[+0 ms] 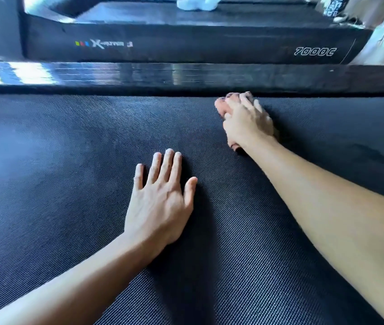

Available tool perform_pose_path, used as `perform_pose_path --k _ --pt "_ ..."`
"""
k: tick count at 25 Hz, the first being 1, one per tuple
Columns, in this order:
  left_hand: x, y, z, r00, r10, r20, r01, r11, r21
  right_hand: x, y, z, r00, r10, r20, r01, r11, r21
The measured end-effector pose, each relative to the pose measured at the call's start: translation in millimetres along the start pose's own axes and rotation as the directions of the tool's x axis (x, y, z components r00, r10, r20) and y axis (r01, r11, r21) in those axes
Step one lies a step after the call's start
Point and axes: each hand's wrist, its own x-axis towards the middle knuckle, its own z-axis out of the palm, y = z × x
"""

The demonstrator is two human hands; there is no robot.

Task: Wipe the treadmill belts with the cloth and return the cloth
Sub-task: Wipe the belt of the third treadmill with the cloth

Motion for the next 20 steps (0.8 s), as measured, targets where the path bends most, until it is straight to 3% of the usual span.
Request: perform_pose_path --k 4,5,8,12,16,20 --pt "-1 1 -2 1.0 -0.005 -0.003 0.005 1.0 0.002 14 -21 9 0.937 -0.336 0.101 0.334 0.942 0.037" --pt "1 1 -2 1.0 -0.007 -0.008 0.006 1.0 -0.002 24 -15 8 0.943 -0.319 0.095 0.317 0.948 0.04" --pt "0 2 -2 1.0 -0.009 -0.007 0.009 1.0 -0.008 36 -12 15 0.997 -0.064 -0.045 0.062 0.997 -0.048" --pt "1 1 -1 1.0 -0.006 -0.013 0.006 1.0 -0.003 31 -1 3 0.948 -0.308 0.077 0.306 0.951 0.038" --pt "1 2 0 1.0 -0.006 -0.018 0.006 1.0 -0.013 43 17 5 1.0 -0.015 -0.013 0.015 1.0 -0.02" --pt "0 1 0 1.0 -0.009 -0.022 0.008 1.0 -0.013 41 51 -10 0.976 -0.192 0.099 0.188 0.981 0.056"
